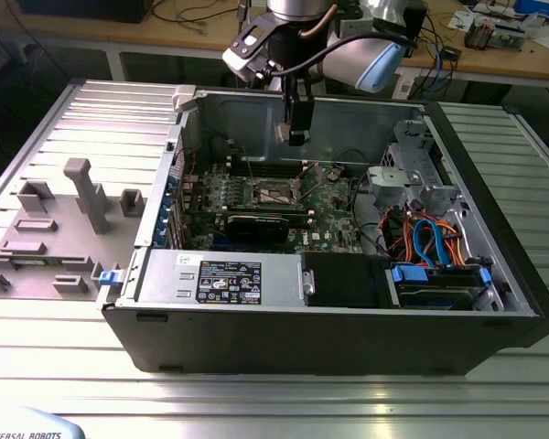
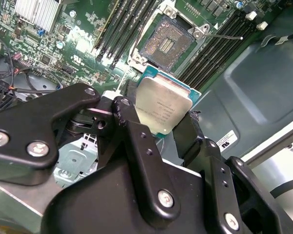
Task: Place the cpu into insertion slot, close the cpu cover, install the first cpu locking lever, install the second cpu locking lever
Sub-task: 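Place the cpu into insertion slot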
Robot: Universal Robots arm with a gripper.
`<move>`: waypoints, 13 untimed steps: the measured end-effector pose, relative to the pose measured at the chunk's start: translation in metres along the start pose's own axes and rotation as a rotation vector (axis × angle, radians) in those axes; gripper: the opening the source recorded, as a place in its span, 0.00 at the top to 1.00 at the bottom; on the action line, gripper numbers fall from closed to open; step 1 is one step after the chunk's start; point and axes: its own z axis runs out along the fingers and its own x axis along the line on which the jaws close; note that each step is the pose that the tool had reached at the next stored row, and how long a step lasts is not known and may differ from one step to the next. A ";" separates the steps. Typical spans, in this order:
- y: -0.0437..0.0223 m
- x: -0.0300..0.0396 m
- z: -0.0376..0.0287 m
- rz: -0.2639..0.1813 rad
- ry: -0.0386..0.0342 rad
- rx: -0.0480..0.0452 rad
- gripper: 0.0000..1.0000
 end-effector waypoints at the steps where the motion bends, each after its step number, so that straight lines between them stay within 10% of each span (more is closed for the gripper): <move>1: 0.0000 0.0000 0.0002 0.000 0.0000 -0.0003 0.46; 13: -0.0005 0.0001 0.0059 0.015 -0.0025 -0.0040 0.46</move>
